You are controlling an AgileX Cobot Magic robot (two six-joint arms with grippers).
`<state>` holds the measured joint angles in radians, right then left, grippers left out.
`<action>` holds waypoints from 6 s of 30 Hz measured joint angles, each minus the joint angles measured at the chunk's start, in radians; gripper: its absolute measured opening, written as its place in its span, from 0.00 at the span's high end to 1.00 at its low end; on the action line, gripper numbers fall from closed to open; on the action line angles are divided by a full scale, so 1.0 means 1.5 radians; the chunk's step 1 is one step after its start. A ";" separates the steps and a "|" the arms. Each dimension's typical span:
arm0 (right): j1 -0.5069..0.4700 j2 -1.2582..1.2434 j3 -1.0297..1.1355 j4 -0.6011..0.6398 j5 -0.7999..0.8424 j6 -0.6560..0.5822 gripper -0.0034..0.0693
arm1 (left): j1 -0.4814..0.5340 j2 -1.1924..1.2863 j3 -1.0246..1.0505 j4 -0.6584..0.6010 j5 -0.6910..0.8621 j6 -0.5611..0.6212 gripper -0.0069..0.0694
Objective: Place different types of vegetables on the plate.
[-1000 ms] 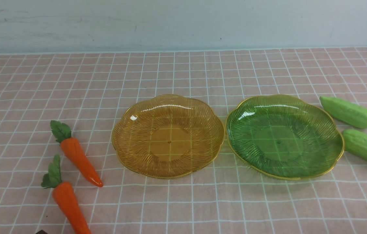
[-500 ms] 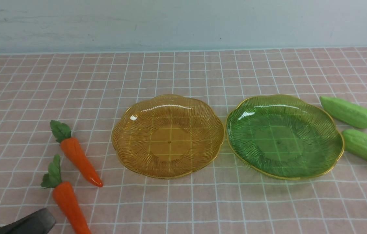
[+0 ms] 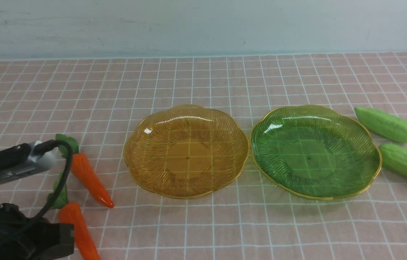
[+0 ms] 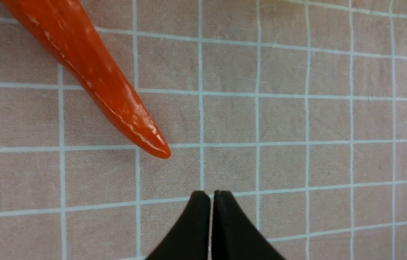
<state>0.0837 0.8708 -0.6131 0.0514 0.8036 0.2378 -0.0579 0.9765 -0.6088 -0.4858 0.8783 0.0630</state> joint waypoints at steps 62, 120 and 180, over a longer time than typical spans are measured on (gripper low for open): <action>0.091 0.722 -0.616 -0.003 0.212 -0.211 0.34 | 0.000 0.024 -0.002 0.032 -0.051 0.001 0.76; -0.001 0.745 -0.700 0.065 0.285 -0.150 0.01 | 0.000 0.140 -0.006 0.165 -0.093 -0.200 0.30; 0.015 0.522 -0.596 0.093 0.294 -0.152 0.32 | -0.081 0.599 -0.555 0.037 -0.097 -0.118 0.24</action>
<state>0.1063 1.6543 -1.5077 0.1911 1.2450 0.0098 -0.1798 1.8745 -1.4414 -0.4310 0.7333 -0.1146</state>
